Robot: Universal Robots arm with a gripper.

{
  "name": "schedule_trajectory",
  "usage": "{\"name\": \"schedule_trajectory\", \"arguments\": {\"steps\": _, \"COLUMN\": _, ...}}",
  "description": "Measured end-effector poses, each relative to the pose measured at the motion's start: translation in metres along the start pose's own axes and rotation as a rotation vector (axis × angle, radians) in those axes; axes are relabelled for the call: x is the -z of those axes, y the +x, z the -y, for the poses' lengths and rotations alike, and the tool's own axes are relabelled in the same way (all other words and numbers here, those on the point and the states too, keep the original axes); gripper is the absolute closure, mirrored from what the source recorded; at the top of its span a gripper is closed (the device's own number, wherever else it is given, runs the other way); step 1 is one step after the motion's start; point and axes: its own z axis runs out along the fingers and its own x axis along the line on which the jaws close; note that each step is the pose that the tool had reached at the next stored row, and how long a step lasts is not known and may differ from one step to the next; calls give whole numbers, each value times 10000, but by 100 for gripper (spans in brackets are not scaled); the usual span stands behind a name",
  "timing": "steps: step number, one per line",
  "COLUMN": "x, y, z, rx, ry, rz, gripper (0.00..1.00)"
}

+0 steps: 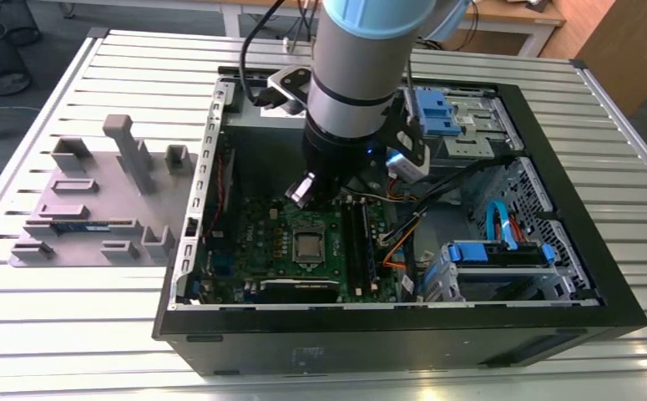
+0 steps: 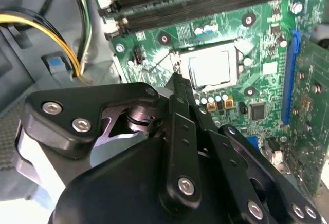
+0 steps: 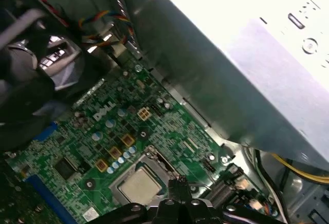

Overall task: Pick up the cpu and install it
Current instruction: 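Close the cpu cover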

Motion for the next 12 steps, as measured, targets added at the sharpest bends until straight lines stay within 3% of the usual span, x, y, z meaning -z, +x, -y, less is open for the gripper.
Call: {"name": "schedule_trajectory", "arguments": {"steps": 12, "x": -3, "y": 80, "z": -26, "rx": 0, "ry": 6, "rz": 5, "gripper": 89}}
